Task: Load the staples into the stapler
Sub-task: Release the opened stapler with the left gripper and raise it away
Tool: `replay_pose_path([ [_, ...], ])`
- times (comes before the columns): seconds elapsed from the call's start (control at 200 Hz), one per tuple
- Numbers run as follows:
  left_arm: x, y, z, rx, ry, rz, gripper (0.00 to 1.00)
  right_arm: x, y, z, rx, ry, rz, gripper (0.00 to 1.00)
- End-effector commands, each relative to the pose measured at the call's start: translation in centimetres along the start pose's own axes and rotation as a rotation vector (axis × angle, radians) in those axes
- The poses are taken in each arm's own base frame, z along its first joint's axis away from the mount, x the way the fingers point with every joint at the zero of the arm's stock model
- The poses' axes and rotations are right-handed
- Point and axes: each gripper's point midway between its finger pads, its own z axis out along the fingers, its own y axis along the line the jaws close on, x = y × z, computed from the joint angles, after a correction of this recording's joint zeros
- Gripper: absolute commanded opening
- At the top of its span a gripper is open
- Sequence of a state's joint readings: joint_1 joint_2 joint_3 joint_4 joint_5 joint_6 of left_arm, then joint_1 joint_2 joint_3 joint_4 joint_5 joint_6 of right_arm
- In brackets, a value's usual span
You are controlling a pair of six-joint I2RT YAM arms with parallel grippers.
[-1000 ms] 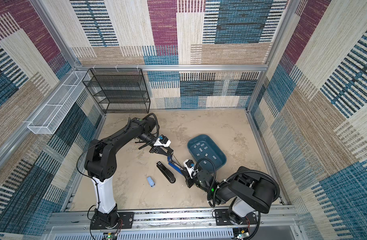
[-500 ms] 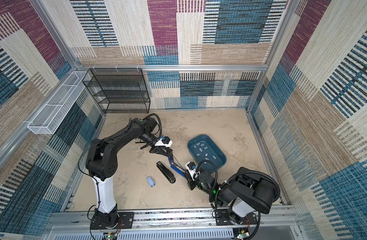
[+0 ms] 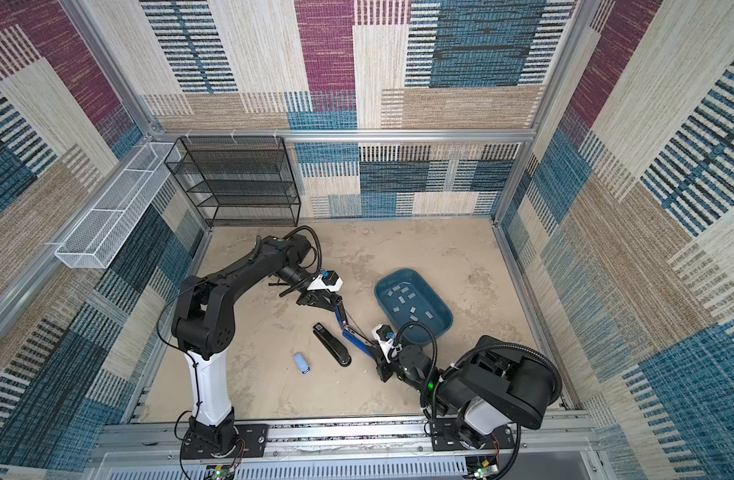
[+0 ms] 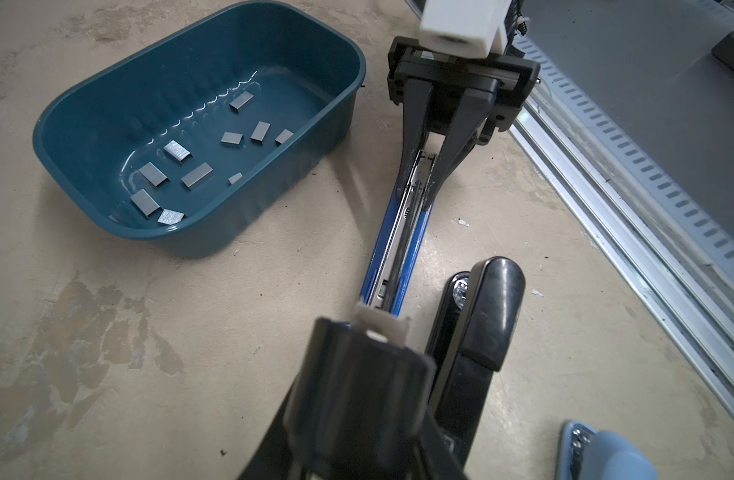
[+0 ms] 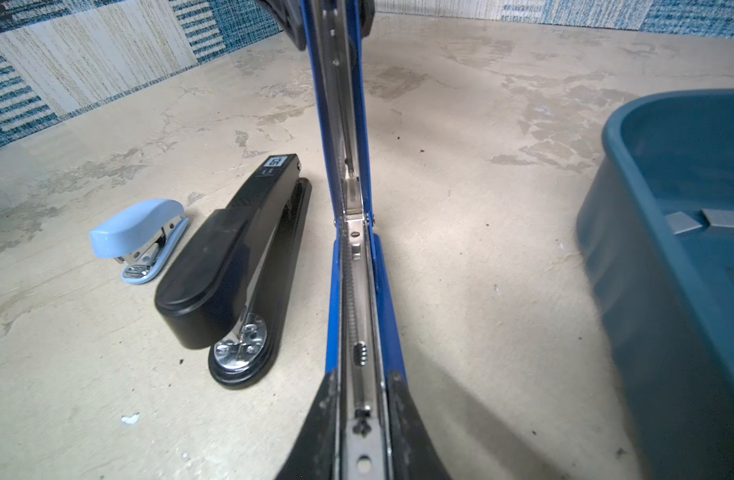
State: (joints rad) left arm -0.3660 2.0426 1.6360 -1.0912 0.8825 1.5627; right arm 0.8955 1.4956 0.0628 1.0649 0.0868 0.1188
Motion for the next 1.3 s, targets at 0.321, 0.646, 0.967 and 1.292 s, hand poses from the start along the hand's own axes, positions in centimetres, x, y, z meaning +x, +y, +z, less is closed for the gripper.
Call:
replay_pose_path([
  [0.321,5.1,0.8,-0.9,-0.024,0.144,-0.084,0.00,-0.6,-1.1,-0.8,0.058,-0.041,0.057,0.00],
  [0.646,4.5,0.6,-1.5,-0.039,0.126,-0.080,0.00,-0.8,-1.1,-0.9,0.061,-0.047,0.059,0.00],
  [0.967,1.0,0.5,-3.6,-0.130,0.102,-0.041,0.00,-0.9,-1.6,-0.4,0.091,-0.041,0.069,0.00],
  [1.292,-3.3,-0.5,-2.2,-0.344,0.338,0.101,0.18,-0.3,-2.0,1.7,0.135,0.011,0.069,0.11],
])
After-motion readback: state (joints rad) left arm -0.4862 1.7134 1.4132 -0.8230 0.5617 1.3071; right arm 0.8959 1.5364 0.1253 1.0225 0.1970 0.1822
